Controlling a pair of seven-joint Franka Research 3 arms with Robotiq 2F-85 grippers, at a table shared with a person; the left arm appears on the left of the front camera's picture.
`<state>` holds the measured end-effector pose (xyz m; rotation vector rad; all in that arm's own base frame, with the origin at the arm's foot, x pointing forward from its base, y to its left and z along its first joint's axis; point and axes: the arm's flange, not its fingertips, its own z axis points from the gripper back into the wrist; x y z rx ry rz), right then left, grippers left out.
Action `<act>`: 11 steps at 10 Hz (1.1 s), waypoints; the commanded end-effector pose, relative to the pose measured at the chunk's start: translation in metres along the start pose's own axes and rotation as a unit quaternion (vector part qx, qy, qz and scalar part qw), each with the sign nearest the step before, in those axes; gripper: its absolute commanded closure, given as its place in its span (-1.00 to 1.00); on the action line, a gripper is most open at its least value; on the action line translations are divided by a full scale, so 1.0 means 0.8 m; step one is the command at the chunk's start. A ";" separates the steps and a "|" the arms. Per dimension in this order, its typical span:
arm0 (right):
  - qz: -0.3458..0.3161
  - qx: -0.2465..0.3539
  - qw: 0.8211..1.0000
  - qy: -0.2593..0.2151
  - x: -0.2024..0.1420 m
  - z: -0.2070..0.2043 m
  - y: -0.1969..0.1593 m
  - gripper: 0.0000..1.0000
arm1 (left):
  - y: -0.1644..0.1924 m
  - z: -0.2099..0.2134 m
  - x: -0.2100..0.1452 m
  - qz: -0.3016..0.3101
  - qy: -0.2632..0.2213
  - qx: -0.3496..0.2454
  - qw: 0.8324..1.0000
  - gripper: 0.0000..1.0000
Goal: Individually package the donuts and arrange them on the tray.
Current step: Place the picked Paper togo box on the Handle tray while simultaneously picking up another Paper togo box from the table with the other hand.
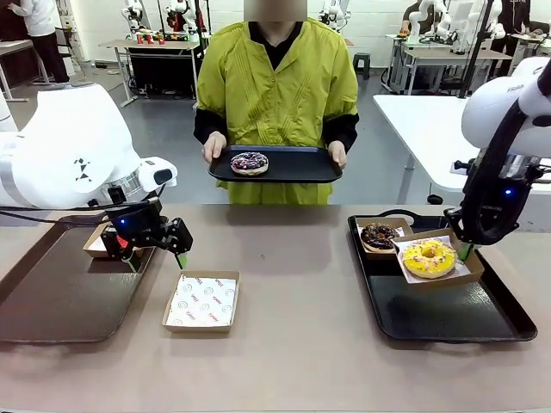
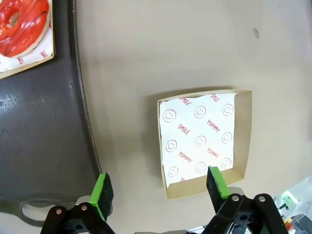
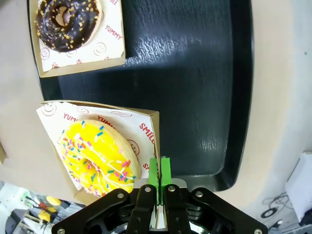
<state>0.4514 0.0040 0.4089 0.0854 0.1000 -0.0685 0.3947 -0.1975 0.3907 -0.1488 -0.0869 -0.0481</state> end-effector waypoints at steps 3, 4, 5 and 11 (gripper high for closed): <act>-0.001 -0.005 1.000 0.011 0.004 -0.041 -0.005 0.96 | -0.025 -0.043 0.008 0.026 -0.014 0.040 0.999 -1.00; 0.000 -0.003 1.000 0.015 0.003 -0.047 -0.007 0.96 | -0.032 -0.051 0.010 0.026 -0.015 0.051 0.998 -1.00; 0.003 -0.002 1.000 0.021 0.001 -0.054 -0.009 0.96 | -0.036 -0.057 0.011 0.025 -0.012 0.057 0.998 -1.00; 0.001 0.002 0.999 0.039 0.012 -0.074 -0.010 0.96 | -0.036 -0.086 0.018 0.033 0.015 0.063 0.997 -1.00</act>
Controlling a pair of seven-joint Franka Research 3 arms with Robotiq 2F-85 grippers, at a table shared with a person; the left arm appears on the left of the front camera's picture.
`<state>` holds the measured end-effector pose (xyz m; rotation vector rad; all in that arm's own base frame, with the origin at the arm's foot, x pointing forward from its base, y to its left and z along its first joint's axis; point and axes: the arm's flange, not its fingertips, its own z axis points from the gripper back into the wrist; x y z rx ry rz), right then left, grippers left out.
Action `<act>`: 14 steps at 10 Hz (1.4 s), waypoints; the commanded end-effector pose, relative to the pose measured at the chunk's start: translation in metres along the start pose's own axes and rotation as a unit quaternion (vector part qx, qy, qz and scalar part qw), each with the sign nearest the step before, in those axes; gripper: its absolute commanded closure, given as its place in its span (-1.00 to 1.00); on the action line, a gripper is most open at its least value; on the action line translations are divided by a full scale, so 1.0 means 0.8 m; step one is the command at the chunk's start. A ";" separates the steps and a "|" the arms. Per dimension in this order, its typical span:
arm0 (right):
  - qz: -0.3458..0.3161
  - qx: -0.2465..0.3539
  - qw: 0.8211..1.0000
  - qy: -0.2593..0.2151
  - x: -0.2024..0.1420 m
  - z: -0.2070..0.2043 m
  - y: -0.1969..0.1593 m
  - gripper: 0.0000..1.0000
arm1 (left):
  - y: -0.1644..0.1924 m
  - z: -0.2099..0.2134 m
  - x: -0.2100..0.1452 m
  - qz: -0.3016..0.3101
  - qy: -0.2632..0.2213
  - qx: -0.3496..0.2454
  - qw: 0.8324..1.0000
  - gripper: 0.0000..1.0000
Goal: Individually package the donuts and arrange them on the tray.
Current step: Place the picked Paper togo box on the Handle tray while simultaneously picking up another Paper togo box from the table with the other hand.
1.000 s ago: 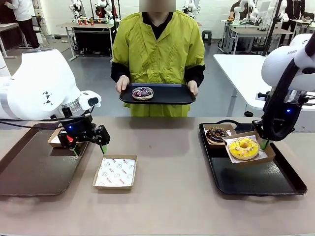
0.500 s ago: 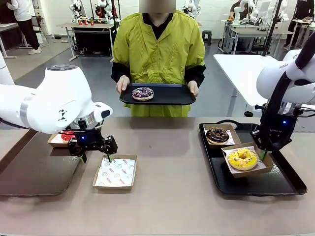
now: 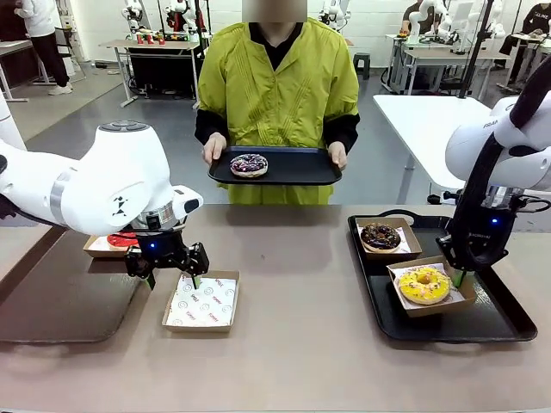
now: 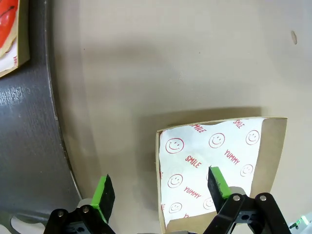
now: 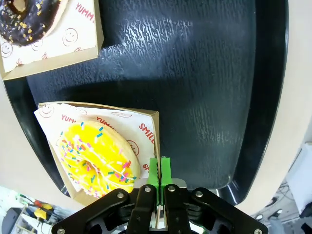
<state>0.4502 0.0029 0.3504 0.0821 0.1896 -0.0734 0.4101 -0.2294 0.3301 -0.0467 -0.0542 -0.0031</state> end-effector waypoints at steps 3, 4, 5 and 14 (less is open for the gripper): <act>0.011 0.004 1.000 0.004 0.007 -0.003 -0.002 0.83 | -0.010 -0.011 0.006 0.003 0.008 0.003 1.000 -1.00; 0.015 0.003 1.000 0.007 0.007 -0.004 -0.002 -0.20 | -0.011 -0.008 0.006 0.009 0.018 -0.001 1.000 0.20; 0.013 0.006 1.000 0.010 0.007 -0.004 -0.003 -0.34 | -0.010 -0.006 0.007 0.010 0.019 -0.006 1.000 0.20; 0.011 0.018 1.000 0.010 0.005 0.003 -0.006 -1.00 | -0.008 0.001 0.011 0.012 0.041 -0.014 0.999 1.00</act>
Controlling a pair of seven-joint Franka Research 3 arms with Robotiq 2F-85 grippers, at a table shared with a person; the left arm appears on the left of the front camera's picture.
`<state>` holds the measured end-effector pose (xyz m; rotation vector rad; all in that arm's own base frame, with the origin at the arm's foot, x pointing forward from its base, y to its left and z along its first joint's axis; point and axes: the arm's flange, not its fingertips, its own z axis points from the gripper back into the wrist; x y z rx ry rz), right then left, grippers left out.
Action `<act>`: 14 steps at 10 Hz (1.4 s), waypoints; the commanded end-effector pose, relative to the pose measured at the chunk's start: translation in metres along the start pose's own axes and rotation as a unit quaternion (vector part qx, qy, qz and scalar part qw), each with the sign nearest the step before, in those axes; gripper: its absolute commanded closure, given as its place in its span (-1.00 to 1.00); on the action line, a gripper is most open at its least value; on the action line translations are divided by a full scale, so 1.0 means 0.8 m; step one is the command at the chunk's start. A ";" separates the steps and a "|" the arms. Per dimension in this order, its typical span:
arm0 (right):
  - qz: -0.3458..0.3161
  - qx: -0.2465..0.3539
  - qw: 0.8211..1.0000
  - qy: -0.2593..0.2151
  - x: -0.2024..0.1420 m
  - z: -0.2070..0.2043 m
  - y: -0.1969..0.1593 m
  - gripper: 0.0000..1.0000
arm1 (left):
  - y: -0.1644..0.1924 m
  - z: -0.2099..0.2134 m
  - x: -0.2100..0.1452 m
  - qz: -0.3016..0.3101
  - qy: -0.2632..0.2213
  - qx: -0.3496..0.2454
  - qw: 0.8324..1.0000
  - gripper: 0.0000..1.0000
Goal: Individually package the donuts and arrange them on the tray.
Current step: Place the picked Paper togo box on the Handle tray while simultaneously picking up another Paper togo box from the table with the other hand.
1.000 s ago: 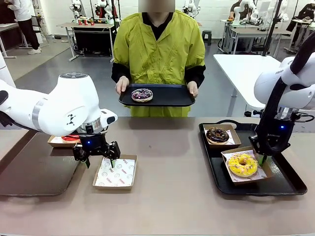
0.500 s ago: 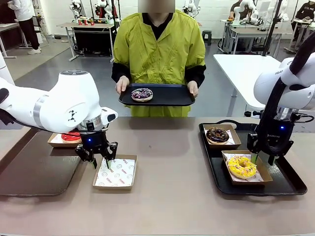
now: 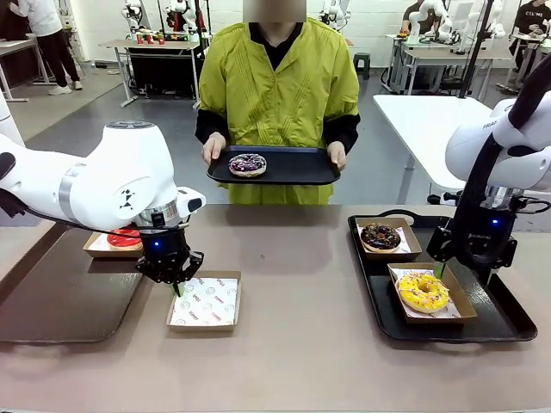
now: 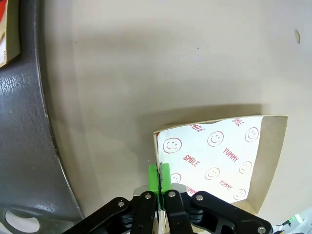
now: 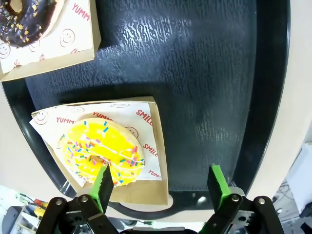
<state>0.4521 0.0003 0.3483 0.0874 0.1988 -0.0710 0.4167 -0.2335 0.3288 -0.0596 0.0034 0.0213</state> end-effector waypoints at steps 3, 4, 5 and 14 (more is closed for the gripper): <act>0.012 0.037 0.999 -0.011 -0.003 0.014 -0.004 -1.00 | -0.002 0.013 0.005 0.006 0.025 -0.013 1.000 1.00; 0.039 0.079 0.996 -0.008 -0.012 0.032 -0.012 -1.00 | 0.005 0.038 0.007 0.004 0.036 -0.040 0.999 1.00; 0.081 0.149 0.986 0.001 -0.028 0.061 -0.032 -1.00 | 0.014 0.080 0.005 -0.004 0.026 -0.060 0.998 1.00; 0.202 0.508 0.830 -0.116 -0.131 0.099 -0.275 -1.00 | -0.002 0.302 0.075 -0.061 -0.038 -0.041 0.997 1.00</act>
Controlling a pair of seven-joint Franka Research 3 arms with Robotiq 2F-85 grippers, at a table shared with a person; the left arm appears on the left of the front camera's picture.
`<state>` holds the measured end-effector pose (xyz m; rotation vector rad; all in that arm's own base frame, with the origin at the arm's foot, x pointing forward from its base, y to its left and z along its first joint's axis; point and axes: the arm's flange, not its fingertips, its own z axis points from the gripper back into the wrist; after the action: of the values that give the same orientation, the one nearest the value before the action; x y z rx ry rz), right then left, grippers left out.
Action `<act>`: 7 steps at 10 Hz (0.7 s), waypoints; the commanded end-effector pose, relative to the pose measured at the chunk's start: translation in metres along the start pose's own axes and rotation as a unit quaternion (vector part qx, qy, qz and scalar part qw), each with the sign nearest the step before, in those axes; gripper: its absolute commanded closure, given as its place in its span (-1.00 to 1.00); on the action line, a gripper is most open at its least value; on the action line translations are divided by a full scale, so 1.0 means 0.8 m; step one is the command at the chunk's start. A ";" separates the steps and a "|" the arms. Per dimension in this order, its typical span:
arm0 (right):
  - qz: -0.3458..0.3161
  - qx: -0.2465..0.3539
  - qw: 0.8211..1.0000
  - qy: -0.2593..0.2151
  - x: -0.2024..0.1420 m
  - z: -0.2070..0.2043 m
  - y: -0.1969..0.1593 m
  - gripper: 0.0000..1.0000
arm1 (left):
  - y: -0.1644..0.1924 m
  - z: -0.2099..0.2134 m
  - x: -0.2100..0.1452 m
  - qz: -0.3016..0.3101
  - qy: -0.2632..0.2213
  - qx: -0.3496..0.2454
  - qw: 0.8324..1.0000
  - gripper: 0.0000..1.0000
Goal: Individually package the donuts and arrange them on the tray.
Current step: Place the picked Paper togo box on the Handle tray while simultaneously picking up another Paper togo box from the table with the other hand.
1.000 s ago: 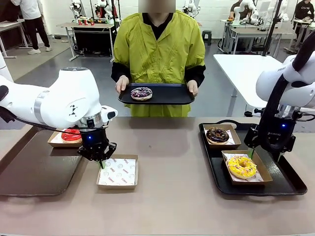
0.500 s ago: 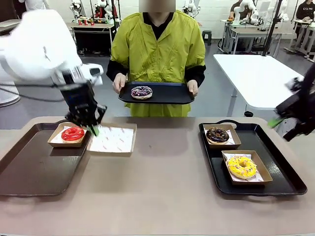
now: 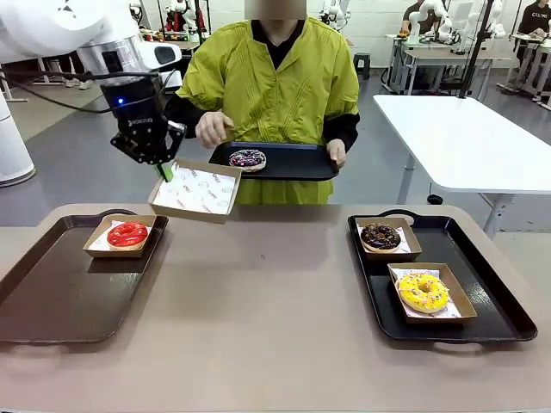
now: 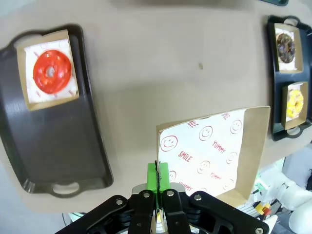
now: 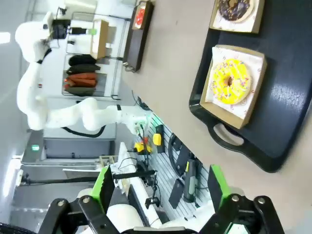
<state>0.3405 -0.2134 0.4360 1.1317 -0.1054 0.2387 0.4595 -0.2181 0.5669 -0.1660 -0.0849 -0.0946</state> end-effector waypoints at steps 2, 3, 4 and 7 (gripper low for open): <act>0.002 0.039 0.999 -0.034 -0.009 0.003 -0.035 -1.00 | 0.002 -0.005 0.055 0.006 -0.005 0.015 1.000 1.00; 0.002 0.043 0.998 -0.051 -0.011 0.000 -0.045 -1.00 | 0.004 -0.012 0.071 0.006 -0.007 0.014 1.000 1.00; 0.000 0.038 0.997 -0.070 -0.013 -0.003 -0.050 -1.00 | 0.007 -0.018 0.082 0.007 -0.009 0.015 1.000 1.00; 0.006 0.022 0.994 -0.105 -0.008 -0.015 -0.052 -1.00 | 0.013 -0.027 0.091 0.013 -0.007 0.019 1.000 1.00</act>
<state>0.3442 -0.2317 0.3953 1.2162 -0.2418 0.1322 0.5328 -0.2181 0.5464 -0.1543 -0.0794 -0.0789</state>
